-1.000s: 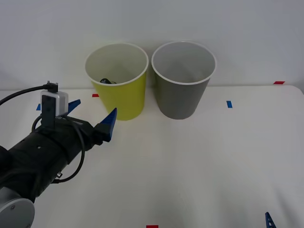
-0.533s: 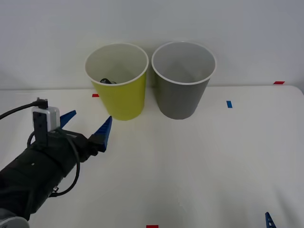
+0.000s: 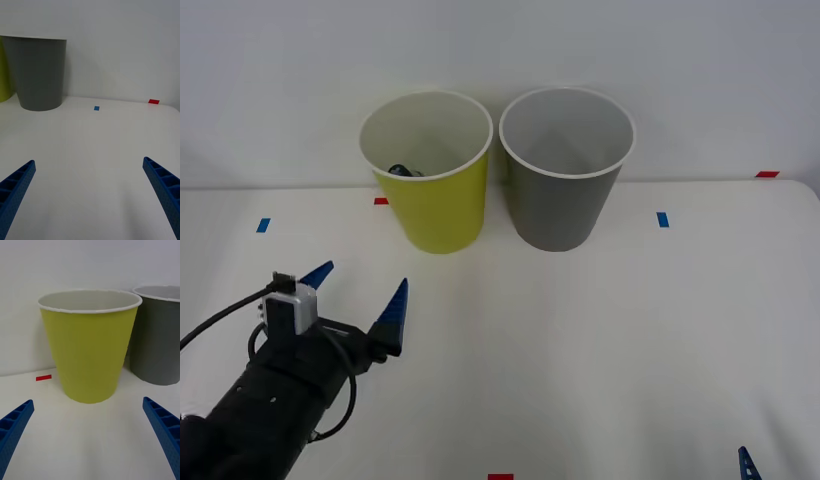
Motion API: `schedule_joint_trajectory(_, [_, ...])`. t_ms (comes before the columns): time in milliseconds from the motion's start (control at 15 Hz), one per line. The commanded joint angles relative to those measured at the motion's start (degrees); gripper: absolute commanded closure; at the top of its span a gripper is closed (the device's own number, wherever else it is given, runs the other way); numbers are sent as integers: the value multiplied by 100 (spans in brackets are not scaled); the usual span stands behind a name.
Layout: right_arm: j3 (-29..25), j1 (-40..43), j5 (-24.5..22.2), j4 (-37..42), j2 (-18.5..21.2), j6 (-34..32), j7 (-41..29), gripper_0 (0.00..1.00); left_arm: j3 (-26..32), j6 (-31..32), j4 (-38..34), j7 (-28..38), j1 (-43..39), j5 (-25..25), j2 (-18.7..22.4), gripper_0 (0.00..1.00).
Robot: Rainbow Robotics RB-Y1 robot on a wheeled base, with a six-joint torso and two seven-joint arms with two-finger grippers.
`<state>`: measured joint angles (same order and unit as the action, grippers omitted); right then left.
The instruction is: Put cans in the gray bin and PET bottles in the light green bin.
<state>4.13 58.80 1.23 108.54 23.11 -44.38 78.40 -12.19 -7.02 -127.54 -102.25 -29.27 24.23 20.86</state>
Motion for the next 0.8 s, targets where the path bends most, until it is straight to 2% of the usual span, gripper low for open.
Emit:
schedule_joint_trajectory(67, [0,0,0,0,0,0,0,0,-64,280,229,-85,-176,-121,155,0])
schedule_joint_trajectory(267, [0,0,0,0,0,0,0,0,-73,526,256,-50,-510,-1079,269,0])
schedule_joint_trajectory(533, [0,0,0,0,0,0,0,0,-11,737,361,91,-1055,-2221,-30,0])
schedule_joint_trajectory(667, [0,0,0,0,0,0,0,0,41,1326,809,144,-1169,-2432,-285,0])
schedule_joint_trajectory(800, [0,0,0,0,0,0,0,0,156,1466,932,267,-1327,-2617,-346,0])
